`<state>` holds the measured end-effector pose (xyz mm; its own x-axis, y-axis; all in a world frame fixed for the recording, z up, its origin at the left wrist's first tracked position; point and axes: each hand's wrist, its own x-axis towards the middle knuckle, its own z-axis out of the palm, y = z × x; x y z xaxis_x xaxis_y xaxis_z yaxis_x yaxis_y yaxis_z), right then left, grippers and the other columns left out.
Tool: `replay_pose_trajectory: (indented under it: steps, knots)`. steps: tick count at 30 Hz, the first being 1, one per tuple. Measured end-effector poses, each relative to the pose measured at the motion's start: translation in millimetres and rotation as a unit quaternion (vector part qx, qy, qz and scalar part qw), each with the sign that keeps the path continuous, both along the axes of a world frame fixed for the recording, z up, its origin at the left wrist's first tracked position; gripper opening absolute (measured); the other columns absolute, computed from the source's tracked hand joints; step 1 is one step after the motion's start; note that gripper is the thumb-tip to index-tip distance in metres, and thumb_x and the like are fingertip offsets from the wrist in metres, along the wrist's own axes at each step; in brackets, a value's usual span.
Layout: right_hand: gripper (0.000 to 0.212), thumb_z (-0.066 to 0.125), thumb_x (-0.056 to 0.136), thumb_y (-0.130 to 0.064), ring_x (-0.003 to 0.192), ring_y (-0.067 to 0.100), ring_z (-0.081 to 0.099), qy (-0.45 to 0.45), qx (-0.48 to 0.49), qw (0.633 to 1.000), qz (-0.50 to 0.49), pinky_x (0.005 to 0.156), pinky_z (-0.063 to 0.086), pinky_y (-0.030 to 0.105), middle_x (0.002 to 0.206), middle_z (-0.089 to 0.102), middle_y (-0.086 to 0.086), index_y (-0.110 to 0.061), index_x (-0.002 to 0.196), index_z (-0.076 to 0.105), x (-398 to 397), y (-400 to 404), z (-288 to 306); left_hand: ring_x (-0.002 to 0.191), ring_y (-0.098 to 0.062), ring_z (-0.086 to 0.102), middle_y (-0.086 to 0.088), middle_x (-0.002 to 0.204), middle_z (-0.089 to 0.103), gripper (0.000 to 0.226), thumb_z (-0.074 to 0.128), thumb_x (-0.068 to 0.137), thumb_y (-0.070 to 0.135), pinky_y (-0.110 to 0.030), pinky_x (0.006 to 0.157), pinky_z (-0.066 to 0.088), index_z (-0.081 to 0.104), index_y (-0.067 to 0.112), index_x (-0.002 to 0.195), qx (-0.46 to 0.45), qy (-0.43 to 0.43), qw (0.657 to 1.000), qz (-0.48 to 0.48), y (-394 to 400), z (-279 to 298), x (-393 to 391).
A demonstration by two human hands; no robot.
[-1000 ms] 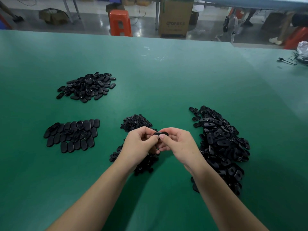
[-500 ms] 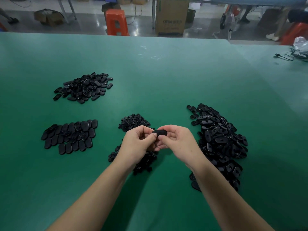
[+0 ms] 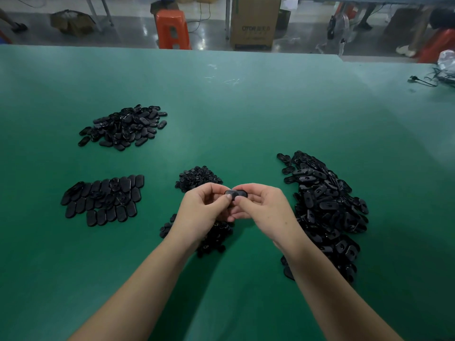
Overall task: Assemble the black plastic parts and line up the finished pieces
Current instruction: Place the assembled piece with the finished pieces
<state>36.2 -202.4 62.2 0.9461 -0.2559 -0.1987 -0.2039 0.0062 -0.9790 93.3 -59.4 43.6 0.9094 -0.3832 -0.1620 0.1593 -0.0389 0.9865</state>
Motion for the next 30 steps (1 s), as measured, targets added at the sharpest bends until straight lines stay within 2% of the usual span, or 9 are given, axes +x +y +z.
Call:
replay_pose_trajectory:
  steps: [3,5,6,11,14,16,18,23,30]
  knots:
    - [0.021,0.056,0.097,0.008,0.064,0.013,0.070,0.013,0.036,0.999,-0.022,0.066,0.062,0.025,0.078,0.073,0.009,-0.008,0.101,0.069,1,1,-1,0.070,-0.010,0.063,0.006,0.088,0.068,0.022,0.073,0.088,0.008,-0.025,0.070,0.056,0.075,0.025,0.101,0.128,-0.189,0.974,0.016,2,-1,-1]
    - [0.024,0.056,0.098,0.008,0.065,0.013,0.071,0.017,0.047,0.998,-0.030,0.066,0.062,0.025,0.077,0.074,0.007,-0.012,0.096,0.069,1,1,-2,0.076,-0.008,0.061,0.010,0.093,0.065,0.021,0.076,0.087,0.011,-0.012,0.070,0.047,0.078,0.026,0.102,0.184,-0.302,0.935,0.016,2,1,-4]
    - [0.025,0.056,0.098,0.008,0.065,0.013,0.072,0.018,0.049,0.998,-0.031,0.065,0.062,0.024,0.075,0.074,0.006,-0.014,0.094,0.069,1,1,-2,0.079,-0.007,0.060,0.010,0.094,0.064,0.020,0.076,0.087,0.011,-0.010,0.071,0.045,0.079,0.023,0.102,0.195,-0.333,0.922,0.017,3,1,-5]
    - [0.022,0.058,0.097,0.006,0.068,0.011,0.073,0.021,0.050,0.998,-0.032,0.066,0.061,0.023,0.074,0.076,0.000,-0.013,0.096,0.069,1,1,-6,0.078,-0.009,0.061,0.007,0.093,0.062,0.013,0.079,0.085,0.012,-0.029,0.069,0.053,0.080,0.017,0.097,0.232,-0.400,0.885,0.043,2,-1,-8]
    - [0.023,0.059,0.097,0.005,0.074,0.012,0.074,0.018,0.035,0.999,-0.030,0.072,0.062,0.025,0.082,0.077,0.001,-0.014,0.099,0.071,1,2,-9,0.075,-0.003,0.058,0.012,0.090,0.061,0.011,0.078,0.085,0.014,-0.024,0.067,0.050,0.078,0.020,0.093,0.246,-0.377,0.892,0.046,0,-1,-9]
    - [0.025,0.058,0.097,0.004,0.079,0.012,0.075,0.014,0.019,0.999,-0.027,0.075,0.062,0.027,0.084,0.078,0.000,-0.016,0.098,0.072,0,4,-11,0.076,0.003,0.057,0.016,0.088,0.061,0.012,0.078,0.083,0.015,-0.010,0.068,0.043,0.076,0.025,0.088,0.236,-0.323,0.915,0.053,-2,0,-9]
    - [0.030,0.056,0.098,0.005,0.081,0.012,0.076,0.009,0.007,1.000,-0.024,0.078,0.063,0.028,0.084,0.079,-0.003,-0.021,0.096,0.071,1,5,-12,0.077,0.007,0.057,0.016,0.086,0.063,0.018,0.078,0.082,0.016,-0.005,0.069,0.038,0.072,0.032,0.083,0.227,-0.265,0.935,0.059,-3,1,-7]
    - [0.038,0.052,0.100,0.006,0.085,0.012,0.076,0.007,0.007,1.000,-0.017,0.078,0.062,0.027,0.088,0.080,-0.005,-0.026,0.093,0.071,3,9,-14,0.069,0.003,0.057,0.013,0.086,0.068,0.016,0.078,0.080,0.021,-0.016,0.066,0.041,0.069,0.034,0.079,0.205,-0.178,0.960,0.062,-5,1,-4]
    - [0.030,0.057,0.101,-0.009,0.090,0.016,0.077,0.000,-0.058,0.998,-0.037,0.091,0.060,0.044,0.091,0.080,-0.001,-0.032,0.091,0.074,2,11,-18,0.073,-0.001,0.059,0.012,0.083,0.065,0.015,0.076,0.080,0.021,-0.018,0.068,0.044,0.065,0.031,0.079,0.212,-0.205,0.953,0.062,-7,1,-7]
